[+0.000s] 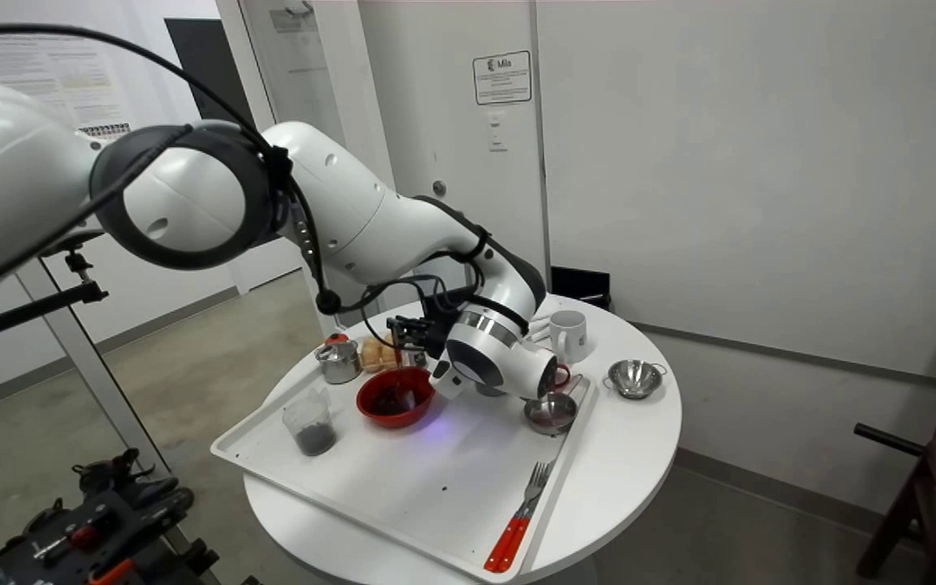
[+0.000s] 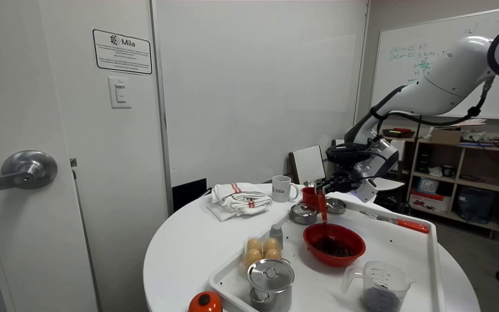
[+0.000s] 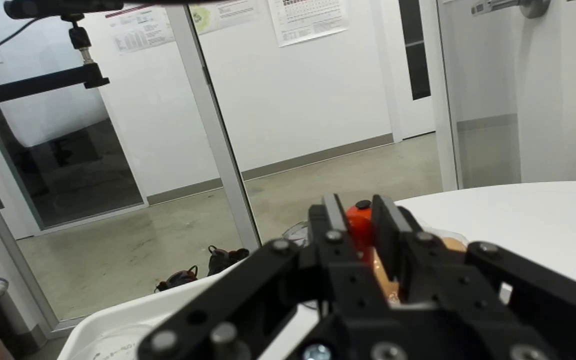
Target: Use the spoon to stir the contents in the orange bowl
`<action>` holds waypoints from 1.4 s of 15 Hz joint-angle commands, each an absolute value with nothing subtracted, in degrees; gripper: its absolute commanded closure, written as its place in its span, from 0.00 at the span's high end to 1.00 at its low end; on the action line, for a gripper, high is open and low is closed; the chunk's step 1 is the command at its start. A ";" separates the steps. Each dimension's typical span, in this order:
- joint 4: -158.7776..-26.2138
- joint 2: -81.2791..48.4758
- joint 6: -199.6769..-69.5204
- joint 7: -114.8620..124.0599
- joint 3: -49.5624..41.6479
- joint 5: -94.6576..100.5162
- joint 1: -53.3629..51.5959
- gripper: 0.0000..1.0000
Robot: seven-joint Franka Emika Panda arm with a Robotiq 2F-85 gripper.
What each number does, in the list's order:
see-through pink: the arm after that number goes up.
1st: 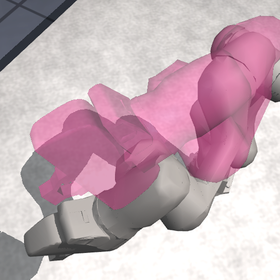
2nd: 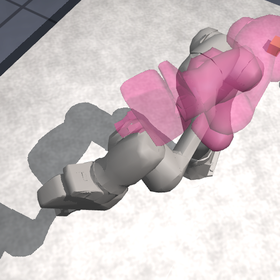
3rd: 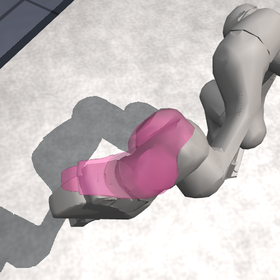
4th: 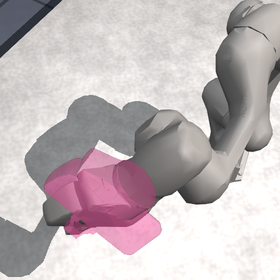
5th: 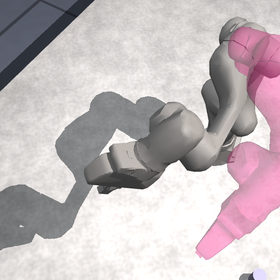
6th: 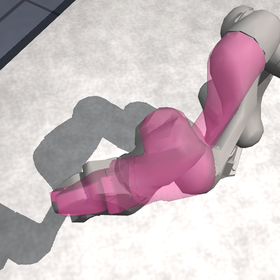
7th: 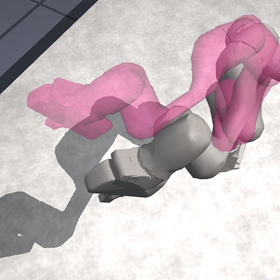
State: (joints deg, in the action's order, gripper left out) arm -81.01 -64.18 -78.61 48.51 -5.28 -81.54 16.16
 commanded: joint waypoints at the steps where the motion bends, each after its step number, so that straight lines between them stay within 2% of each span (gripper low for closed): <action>1: -80.68 -63.25 -79.37 49.32 -5.19 -79.74 12.30 0.05; 9: -79.74 -63.61 -79.51 49.24 -4.98 -77.76 8.96 0.05; 21: -83.75 -60.43 -80.00 46.88 -6.03 -80.26 14.85 0.05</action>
